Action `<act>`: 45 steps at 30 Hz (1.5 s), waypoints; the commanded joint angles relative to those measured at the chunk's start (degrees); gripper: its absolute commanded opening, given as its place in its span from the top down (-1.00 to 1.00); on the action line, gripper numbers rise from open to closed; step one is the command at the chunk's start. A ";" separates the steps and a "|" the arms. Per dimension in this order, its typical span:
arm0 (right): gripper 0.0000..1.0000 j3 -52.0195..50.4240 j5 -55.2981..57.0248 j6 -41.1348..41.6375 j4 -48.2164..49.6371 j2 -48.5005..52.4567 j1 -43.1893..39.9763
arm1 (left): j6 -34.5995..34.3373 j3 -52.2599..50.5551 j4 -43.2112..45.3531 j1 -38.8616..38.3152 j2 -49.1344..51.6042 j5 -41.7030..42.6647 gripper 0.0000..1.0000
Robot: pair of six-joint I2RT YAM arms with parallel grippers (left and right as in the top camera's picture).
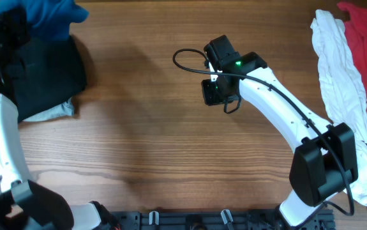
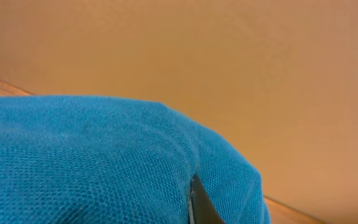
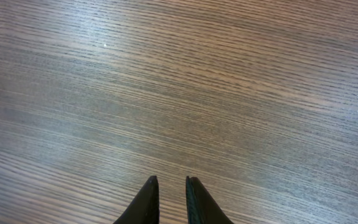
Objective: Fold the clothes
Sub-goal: 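Lower the blue shirt onto the dark clothes stack and release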
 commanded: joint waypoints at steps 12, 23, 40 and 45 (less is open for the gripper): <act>0.70 -0.04 1.20 -0.55 -1.29 -0.07 0.17 | 0.76 1.95 6.75 6.51 9.92 -0.55 0.92; 0.69 -0.04 1.25 -1.07 -2.19 -0.07 0.17 | 1.33 1.88 -29.59 6.91 12.28 -11.56 0.24; 0.69 -0.04 1.86 -1.20 -3.17 -0.07 0.17 | 0.94 1.88 -43.30 6.91 -0.09 3.85 -0.37; 0.69 -0.04 1.86 -1.22 -3.30 -0.07 0.17 | 0.90 1.88 -37.24 6.93 -2.58 4.52 -0.49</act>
